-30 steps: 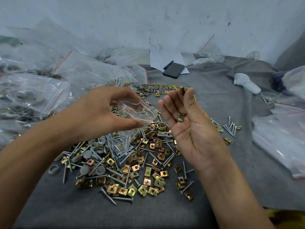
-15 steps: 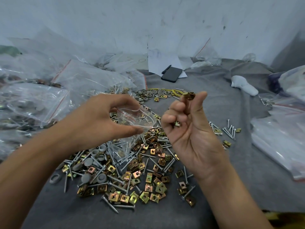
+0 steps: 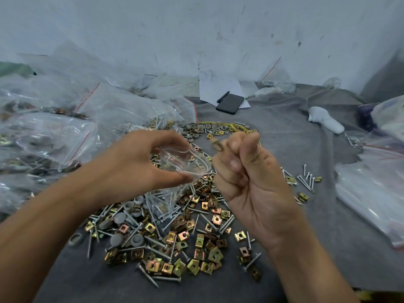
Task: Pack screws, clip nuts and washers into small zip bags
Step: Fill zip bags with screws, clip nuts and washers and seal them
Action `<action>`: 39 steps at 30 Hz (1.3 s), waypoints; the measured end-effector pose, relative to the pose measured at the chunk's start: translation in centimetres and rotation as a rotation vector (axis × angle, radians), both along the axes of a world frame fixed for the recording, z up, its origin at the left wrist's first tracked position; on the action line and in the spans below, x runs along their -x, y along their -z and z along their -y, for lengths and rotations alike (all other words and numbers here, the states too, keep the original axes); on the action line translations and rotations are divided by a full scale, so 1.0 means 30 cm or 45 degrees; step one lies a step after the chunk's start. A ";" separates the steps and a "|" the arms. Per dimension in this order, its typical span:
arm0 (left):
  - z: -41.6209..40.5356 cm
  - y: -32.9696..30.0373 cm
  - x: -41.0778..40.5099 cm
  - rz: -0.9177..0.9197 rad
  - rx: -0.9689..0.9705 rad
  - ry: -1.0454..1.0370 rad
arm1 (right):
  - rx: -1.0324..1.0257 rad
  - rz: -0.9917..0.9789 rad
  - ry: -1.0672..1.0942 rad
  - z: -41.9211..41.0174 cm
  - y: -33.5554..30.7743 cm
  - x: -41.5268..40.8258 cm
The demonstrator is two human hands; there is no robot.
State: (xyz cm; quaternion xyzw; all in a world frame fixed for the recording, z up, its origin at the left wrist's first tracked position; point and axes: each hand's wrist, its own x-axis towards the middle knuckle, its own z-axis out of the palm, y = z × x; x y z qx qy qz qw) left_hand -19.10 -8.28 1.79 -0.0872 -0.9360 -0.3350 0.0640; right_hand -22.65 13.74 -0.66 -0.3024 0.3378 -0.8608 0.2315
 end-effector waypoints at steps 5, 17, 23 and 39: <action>0.003 0.001 0.003 -0.010 -0.009 0.010 | -0.285 -0.020 0.345 -0.010 0.009 0.011; -0.006 0.002 -0.007 -0.064 -0.047 -0.018 | -1.476 -0.959 0.090 -0.123 -0.095 -0.069; -0.004 0.009 -0.012 -0.110 -0.008 -0.038 | -1.693 -1.309 0.176 -0.140 -0.097 -0.241; 0.042 0.028 0.013 -0.111 -0.042 0.004 | -1.990 -1.195 0.076 -0.070 0.004 -0.241</action>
